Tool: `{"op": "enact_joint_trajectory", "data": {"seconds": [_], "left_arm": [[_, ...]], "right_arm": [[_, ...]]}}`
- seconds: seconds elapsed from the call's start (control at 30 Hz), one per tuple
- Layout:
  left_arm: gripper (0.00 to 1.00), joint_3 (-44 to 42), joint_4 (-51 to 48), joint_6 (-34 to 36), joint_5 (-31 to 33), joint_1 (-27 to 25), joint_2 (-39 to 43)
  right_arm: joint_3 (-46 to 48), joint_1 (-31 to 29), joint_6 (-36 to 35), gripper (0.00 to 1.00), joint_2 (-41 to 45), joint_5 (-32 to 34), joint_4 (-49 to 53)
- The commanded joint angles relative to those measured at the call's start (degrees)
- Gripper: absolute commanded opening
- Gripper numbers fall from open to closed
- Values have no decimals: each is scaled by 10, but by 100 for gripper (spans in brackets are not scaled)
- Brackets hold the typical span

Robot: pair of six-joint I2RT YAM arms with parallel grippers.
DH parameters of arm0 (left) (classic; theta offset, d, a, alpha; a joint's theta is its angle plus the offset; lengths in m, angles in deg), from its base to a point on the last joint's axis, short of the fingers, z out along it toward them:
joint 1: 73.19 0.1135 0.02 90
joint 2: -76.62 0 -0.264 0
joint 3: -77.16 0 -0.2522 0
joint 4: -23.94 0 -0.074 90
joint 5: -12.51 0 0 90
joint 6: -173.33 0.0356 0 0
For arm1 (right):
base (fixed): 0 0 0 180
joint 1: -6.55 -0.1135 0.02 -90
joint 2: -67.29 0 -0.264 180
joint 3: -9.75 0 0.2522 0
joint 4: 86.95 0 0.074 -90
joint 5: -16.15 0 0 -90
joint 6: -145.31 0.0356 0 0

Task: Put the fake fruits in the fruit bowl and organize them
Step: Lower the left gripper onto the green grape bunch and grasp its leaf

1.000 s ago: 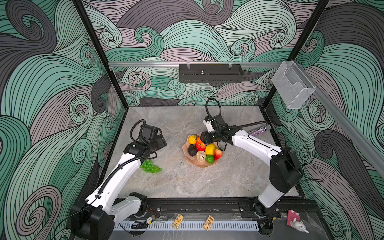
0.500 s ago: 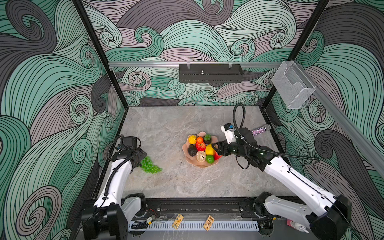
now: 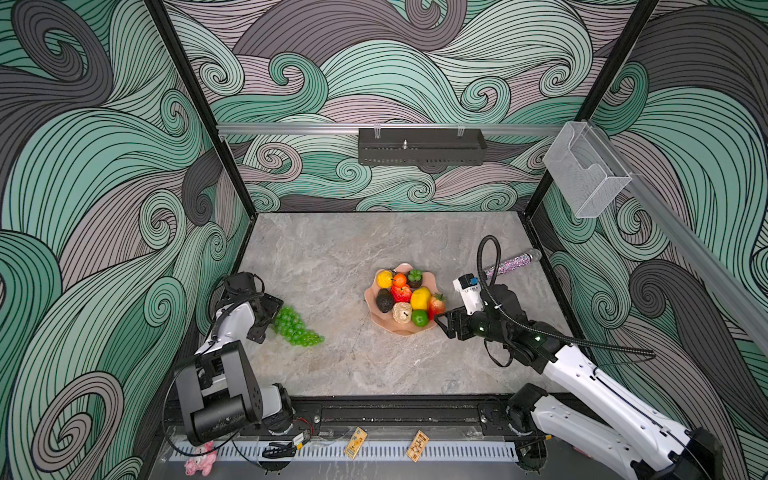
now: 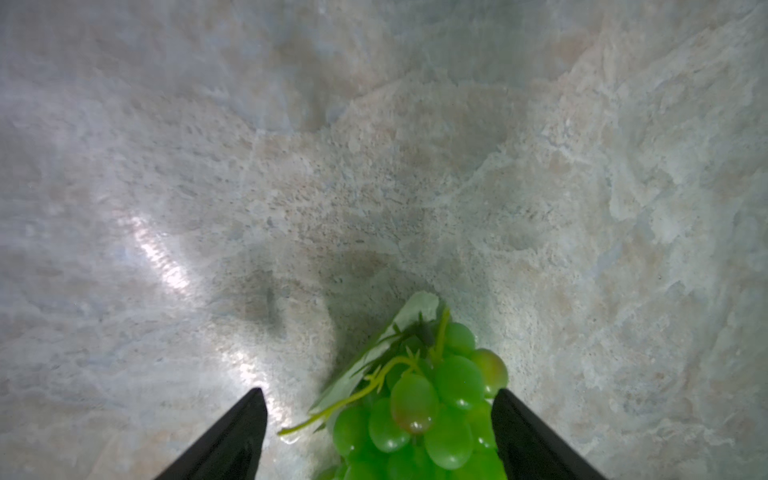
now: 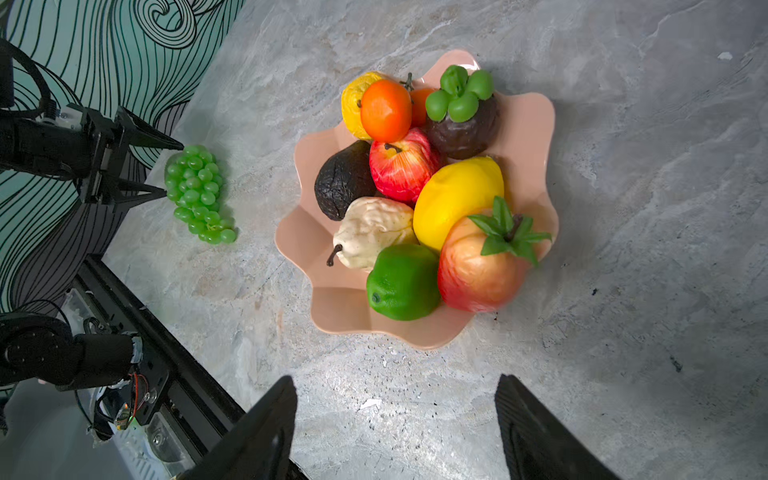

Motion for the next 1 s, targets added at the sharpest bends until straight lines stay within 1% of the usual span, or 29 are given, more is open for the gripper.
{"op": "enact_joint_trajectory", "data": {"seconds": [0.0, 0.13, 0.4, 0.47, 0.67, 0.77, 0.9, 0.97], "left_arm": [[83, 16, 31, -16, -19, 13, 1], [74, 6, 58, -40, -51, 49, -8], [70, 9, 51, -53, -58, 65, -36], [68, 6, 50, -56, -57, 66, -38], [56, 5, 50, -57, -58, 73, -54], [44, -1, 63, -61, -61, 77, -57], [37, -2, 74, -64, -68, 78, -59], [35, -2, 77, -66, -74, 78, -59]], "right_arm": [[7, 1, 5, 77, -2, -20, -22], [12, 2, 2, 77, -2, -23, -31], [23, 1, -4, 78, 8, -15, -33], [26, 1, -2, 78, 11, -14, -34], [33, -2, -6, 78, 16, -11, -33], [33, -3, -6, 78, 18, -12, -33], [35, -4, -6, 78, 19, -11, -34], [35, -3, -7, 78, 19, -12, -33]]}}
